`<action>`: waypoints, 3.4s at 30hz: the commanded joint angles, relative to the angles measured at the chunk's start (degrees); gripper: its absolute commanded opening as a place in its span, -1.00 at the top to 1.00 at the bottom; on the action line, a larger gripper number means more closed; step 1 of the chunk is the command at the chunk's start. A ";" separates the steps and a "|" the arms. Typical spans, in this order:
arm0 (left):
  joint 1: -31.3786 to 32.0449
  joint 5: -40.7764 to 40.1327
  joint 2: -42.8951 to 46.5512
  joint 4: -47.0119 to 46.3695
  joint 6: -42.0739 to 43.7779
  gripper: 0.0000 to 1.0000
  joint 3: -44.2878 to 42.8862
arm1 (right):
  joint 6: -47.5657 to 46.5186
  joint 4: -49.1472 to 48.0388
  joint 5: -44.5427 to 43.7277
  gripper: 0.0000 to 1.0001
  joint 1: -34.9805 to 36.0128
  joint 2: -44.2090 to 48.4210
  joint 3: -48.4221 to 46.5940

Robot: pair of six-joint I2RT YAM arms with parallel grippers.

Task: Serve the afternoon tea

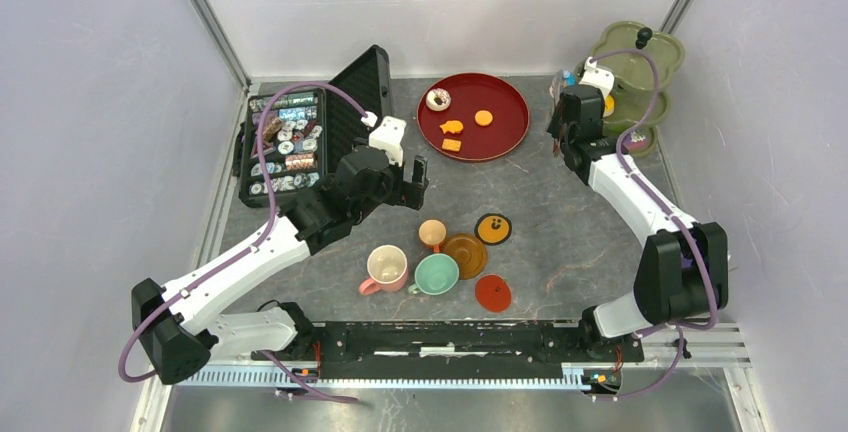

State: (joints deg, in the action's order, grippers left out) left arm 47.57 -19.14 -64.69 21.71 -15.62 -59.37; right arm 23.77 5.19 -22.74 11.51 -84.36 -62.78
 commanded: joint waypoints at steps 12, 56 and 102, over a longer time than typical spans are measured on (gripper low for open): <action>-0.39 0.07 1.68 -2.38 0.39 -1.00 0.14 | 0.35 -1.34 -5.34 0.40 -2.08 -3.82 -9.11; -0.46 0.81 1.24 -2.29 0.15 -1.00 0.14 | -8.22 1.85 3.15 -0.25 -4.71 -0.38 -8.58; -1.78 -3.02 1.33 -3.18 -0.11 -1.00 1.03 | -21.48 4.30 23.36 -0.28 13.69 -31.96 -30.90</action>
State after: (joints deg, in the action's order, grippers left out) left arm 46.17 -21.96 -63.68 20.88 -15.62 -58.19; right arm 3.49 9.78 1.61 25.23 -114.28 -89.93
